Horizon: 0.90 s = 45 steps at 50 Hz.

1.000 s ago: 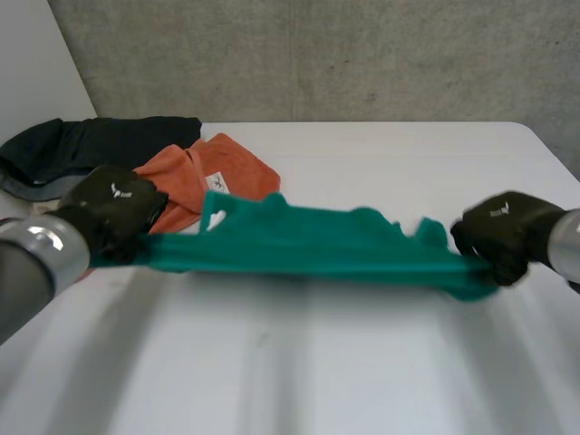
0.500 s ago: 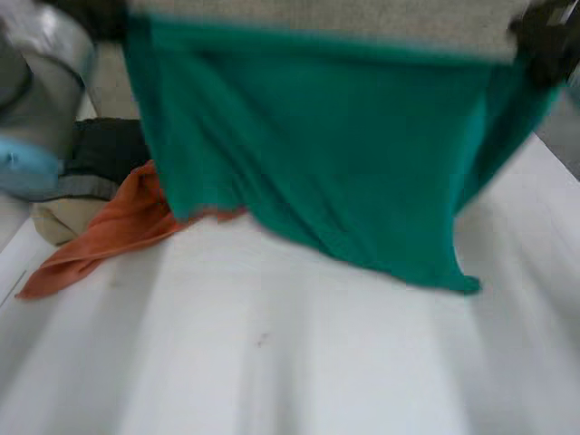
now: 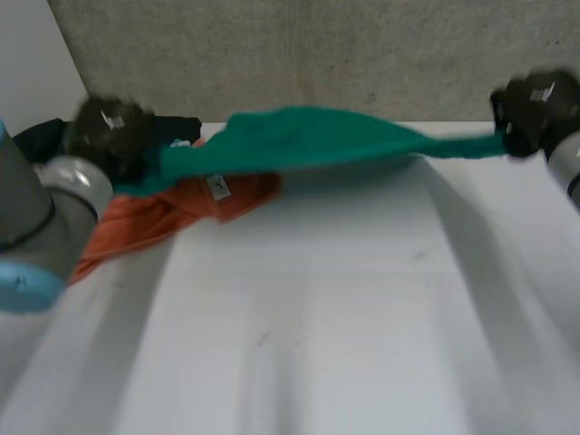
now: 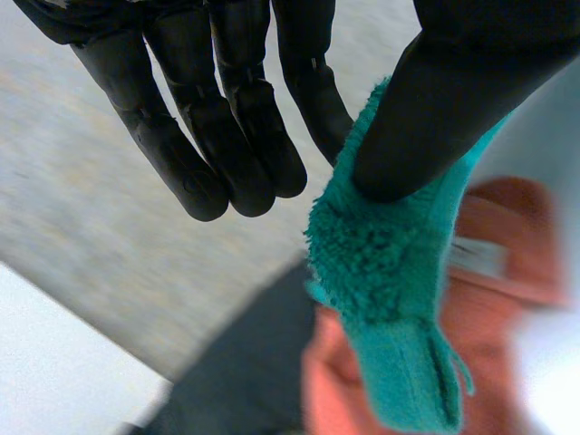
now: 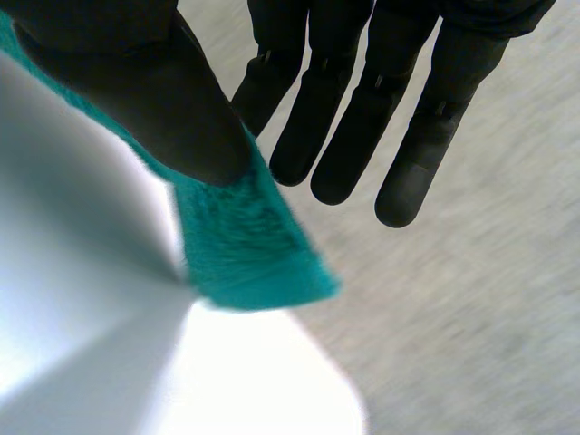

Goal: Fold the laundry.

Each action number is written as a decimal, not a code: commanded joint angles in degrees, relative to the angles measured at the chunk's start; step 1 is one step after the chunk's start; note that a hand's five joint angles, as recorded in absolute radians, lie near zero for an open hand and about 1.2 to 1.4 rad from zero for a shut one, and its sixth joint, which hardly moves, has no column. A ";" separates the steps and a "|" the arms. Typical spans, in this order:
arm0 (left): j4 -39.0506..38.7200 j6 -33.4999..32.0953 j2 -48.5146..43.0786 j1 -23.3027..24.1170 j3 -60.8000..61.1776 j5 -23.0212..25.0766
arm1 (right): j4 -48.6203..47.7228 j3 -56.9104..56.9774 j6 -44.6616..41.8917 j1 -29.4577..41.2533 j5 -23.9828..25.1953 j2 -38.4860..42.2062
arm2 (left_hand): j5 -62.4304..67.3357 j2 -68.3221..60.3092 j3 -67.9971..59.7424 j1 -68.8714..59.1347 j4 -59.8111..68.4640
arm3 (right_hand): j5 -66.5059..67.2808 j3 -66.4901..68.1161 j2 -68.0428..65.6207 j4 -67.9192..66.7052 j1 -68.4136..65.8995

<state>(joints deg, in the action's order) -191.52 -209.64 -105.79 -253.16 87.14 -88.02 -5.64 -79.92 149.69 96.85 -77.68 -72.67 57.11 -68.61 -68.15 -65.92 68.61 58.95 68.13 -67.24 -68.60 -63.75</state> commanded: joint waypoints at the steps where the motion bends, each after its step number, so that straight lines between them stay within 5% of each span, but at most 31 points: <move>1: 0.27 -1.03 0.67 1.53 14.96 2.50 | 5.01 -14.63 -5.88 -3.41 4.29 -0.11 | 12.89 -11.39 -11.85 -14.08 11.39 | 11.05 11.87 -12.76 -11.40 -16.25; 8: 8.34 -5.07 3.57 2.23 22.89 1.36 | 21.96 -21.24 -18.89 -8.34 3.67 -4.58 | 12.89 -11.39 -11.85 -14.08 11.39 | 11.05 11.87 -12.76 -11.40 -16.25; 12: 20.88 -8.50 8.05 3.46 27.11 -0.57 | 39.52 -23.44 -31.18 -13.95 4.37 -9.41 | 12.89 -11.39 -11.85 -14.08 11.39 | 11.05 11.87 -12.76 -11.40 -16.25; 18: 32.35 -9.56 10.34 4.87 28.17 -0.75 | 44.75 -23.80 -39.74 -16.96 6.31 -11.27 | 12.89 -11.39 -11.85 -14.08 11.39 | 11.05 11.87 -12.76 -11.40 -16.25; 28: 21.82 -10.61 2.01 6.01 13.34 -1.89 | 28.07 -16.51 -24.73 -11.25 6.75 -2.75 | 12.89 -11.39 -11.85 -14.08 11.39 | 11.05 11.87 -12.76 -11.40 -16.25; 34: 17.33 -13.06 -9.93 8.03 -2.99 -7.59 | 14.29 -10.27 -16.03 -7.65 5.70 3.66 | 12.89 -11.39 -11.85 -14.08 11.39 | 11.05 11.87 -12.76 -11.40 -16.25; 39: 17.15 -15.00 -18.38 8.12 -15.23 -12.08 | 4.34 -6.58 -13.11 -4.92 4.64 7.97 | 12.89 -11.39 -11.85 -14.08 11.39 | 11.05 11.87 -12.76 -11.40 -16.25; 45: 16.97 -16.15 -26.56 8.39 -26.92 -12.18 | -6.04 -1.22 -12.32 -2.55 3.32 14.47 | 12.89 -11.39 -11.85 -14.08 11.39 | 11.05 11.87 -12.76 -11.40 -16.25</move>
<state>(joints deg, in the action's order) -174.72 -224.76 -125.39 -244.91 70.14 -99.61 -3.05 -85.49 136.98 92.28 -73.20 -63.40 57.17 -68.61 -68.16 -65.92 68.62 58.96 68.14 -67.24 -68.60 -63.76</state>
